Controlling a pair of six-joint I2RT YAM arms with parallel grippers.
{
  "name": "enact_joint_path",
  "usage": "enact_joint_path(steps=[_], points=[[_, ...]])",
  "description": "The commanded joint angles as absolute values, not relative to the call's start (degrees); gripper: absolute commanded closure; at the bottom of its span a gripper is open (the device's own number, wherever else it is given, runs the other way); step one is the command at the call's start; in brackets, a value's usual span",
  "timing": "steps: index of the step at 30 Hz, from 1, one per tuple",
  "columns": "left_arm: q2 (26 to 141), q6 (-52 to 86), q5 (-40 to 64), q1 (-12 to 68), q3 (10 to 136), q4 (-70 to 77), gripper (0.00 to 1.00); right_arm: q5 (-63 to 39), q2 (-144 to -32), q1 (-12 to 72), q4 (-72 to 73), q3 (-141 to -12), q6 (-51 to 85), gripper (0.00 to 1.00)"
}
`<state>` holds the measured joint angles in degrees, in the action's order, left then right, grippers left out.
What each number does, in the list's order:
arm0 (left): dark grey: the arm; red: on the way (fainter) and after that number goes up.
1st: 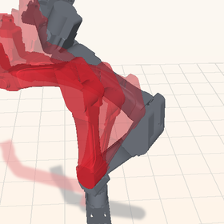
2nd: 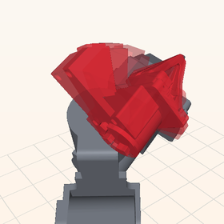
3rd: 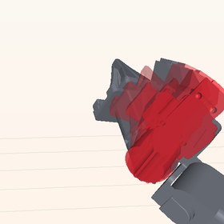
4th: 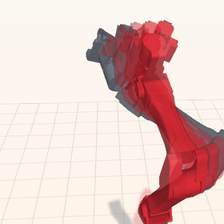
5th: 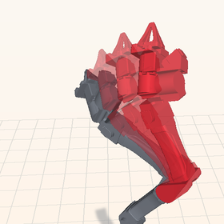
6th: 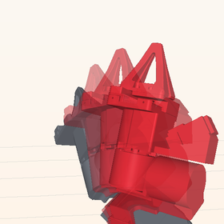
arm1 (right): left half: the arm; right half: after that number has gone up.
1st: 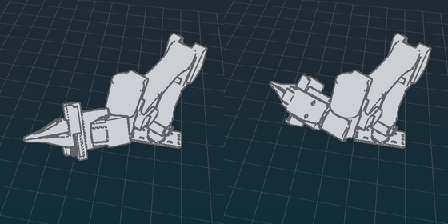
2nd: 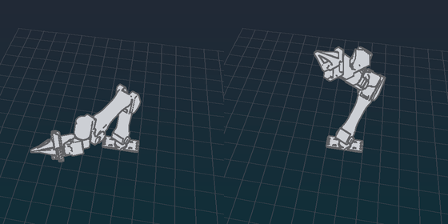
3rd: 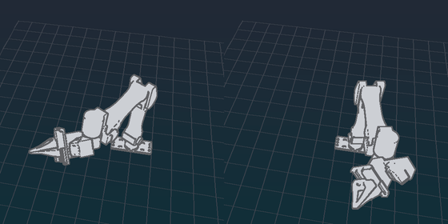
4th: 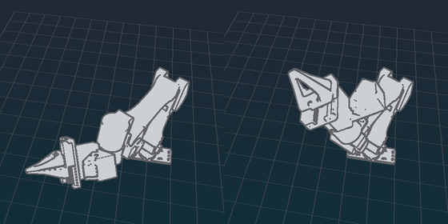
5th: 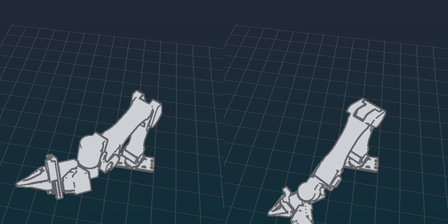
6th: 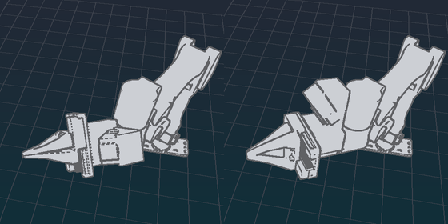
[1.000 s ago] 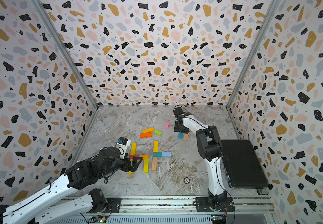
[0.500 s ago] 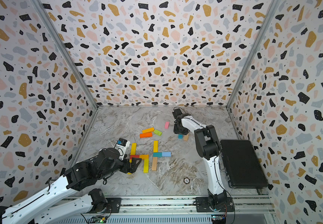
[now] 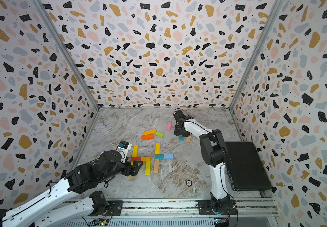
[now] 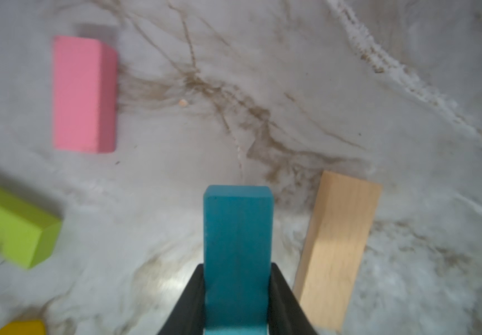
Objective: Assemble the letter h with building blocks
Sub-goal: Pick up the building block from the center of the board, then assemble the building block at the center of the board.
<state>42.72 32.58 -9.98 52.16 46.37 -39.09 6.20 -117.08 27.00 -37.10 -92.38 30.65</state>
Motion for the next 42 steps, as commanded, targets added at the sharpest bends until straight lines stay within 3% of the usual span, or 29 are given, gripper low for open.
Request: enact_joint_path(steps=[1, 10, 17, 25, 42], points=[[41.7, 32.4, -10.9, 51.8, 45.6, -38.5, 0.01, 7.1, -106.9, 29.7, -37.0, -87.1, 31.3, 0.73], [41.2, 32.1, -10.5, 51.5, 45.7, -38.4, 0.01, 5.8, -85.4, 38.0, -34.3, -60.6, 39.4, 0.73], [41.3, 32.0, -10.8, 51.3, 45.9, -38.0, 0.01, 7.7, -76.8, 48.5, -34.2, -50.7, 47.9, 0.73], [43.2, 32.0, -11.0, 51.2, 47.2, -37.9, 0.01, 9.1, -83.0, 55.9, -29.7, -49.1, 51.8, 0.74], [43.4, 33.1, -11.5, 51.2, 47.8, -38.9, 0.01, 9.6, -92.0, 56.8, -28.7, -53.3, 51.7, 0.73]])
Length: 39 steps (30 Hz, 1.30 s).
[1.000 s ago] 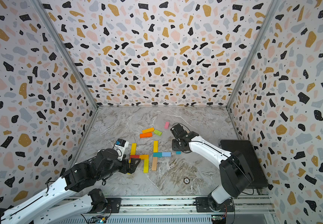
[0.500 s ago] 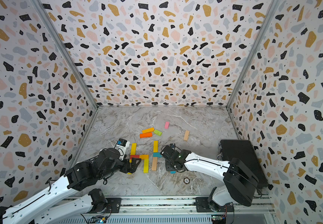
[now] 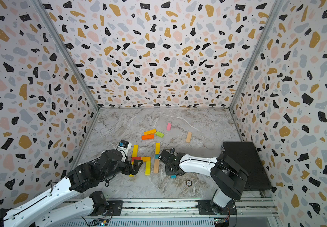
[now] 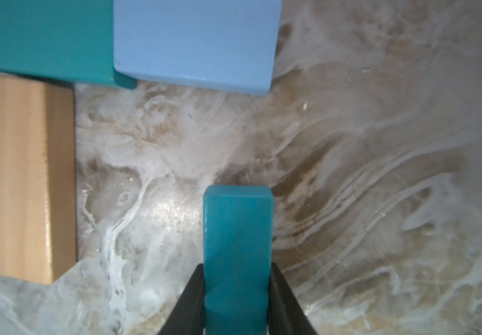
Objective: Assemble the letter h with building blocks
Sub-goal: Assemble the building block at the center of the board.
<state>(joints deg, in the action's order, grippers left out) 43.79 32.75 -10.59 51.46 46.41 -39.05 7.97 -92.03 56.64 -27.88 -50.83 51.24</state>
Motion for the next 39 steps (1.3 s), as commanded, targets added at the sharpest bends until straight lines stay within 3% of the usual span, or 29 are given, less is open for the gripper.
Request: enact_joint_path(steps=[1, 39], points=[[43.4, 33.1, -11.4, 51.2, 47.8, -38.9, 0.01, 10.0, -92.2, 56.7, -28.8, -53.7, 51.5, 0.73], [43.3, 32.3, -11.9, 50.6, 48.0, -39.7, 0.01, 10.5, -98.3, 53.6, -28.1, -57.4, 50.2, 0.71]])
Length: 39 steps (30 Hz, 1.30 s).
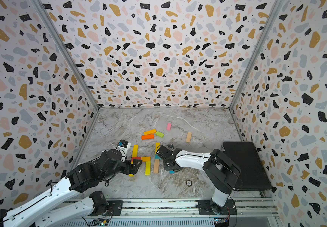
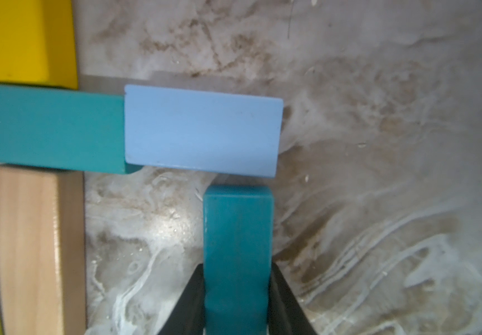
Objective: Assemble the letter h with building blocks
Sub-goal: Assemble the building block at the center of the board.
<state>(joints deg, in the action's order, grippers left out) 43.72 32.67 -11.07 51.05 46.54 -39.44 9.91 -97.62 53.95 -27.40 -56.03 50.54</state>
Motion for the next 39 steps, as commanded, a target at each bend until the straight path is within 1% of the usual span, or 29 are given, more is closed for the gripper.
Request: enact_joint_path(steps=[1, 12, 17, 21, 25, 30, 39], points=[[43.2, 32.2, -11.9, 50.7, 48.0, -39.7, 0.01, 10.5, -98.3, 53.5, -27.9, -57.4, 50.1, 0.71], [43.3, 32.2, -11.8, 50.4, 48.0, -40.0, 0.01, 10.7, -99.6, 53.0, -27.9, -57.7, 49.8, 0.69], [43.1, 32.2, -11.8, 50.3, 47.9, -40.0, 0.01, 10.6, -99.7, 52.9, -27.7, -57.7, 49.9, 0.61], [43.2, 32.1, -11.6, 50.3, 48.0, -40.0, 0.01, 10.7, -99.6, 52.9, -27.6, -57.6, 50.0, 0.52], [43.1, 32.1, -11.4, 50.2, 47.9, -39.9, 0.01, 10.8, -99.5, 52.9, -27.5, -57.6, 50.2, 0.46], [43.2, 32.1, -11.4, 50.2, 48.0, -40.0, 0.01, 12.2, -99.4, 52.8, -28.5, -57.8, 50.0, 0.45], [43.2, 32.2, -11.2, 50.1, 47.6, -39.6, 0.01, 12.7, -99.8, 52.5, -28.7, -57.6, 50.2, 0.47]])
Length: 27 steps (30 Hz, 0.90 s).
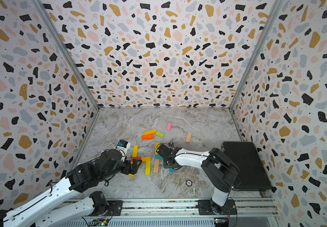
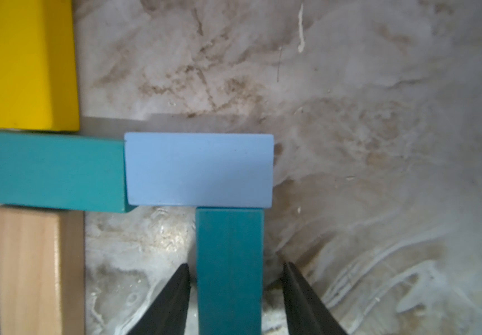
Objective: Assemble the letter h with building blocks
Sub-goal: Assemble the building block at the center of the board, then pick up the building block from the center of the board.
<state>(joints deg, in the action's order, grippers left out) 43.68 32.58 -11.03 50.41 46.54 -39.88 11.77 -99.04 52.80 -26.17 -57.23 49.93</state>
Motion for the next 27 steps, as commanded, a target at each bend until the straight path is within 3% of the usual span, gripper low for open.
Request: enact_joint_path(steps=[1, 27], points=[[43.2, 32.2, -11.2, 50.1, 47.7, -39.6, 0.01, 12.7, -99.8, 52.4, -28.7, -57.5, 50.3, 0.47], [43.3, 32.5, -10.7, 49.8, 47.3, -39.4, 0.01, 11.6, -100.6, 51.4, -26.6, -56.9, 50.5, 0.47]])
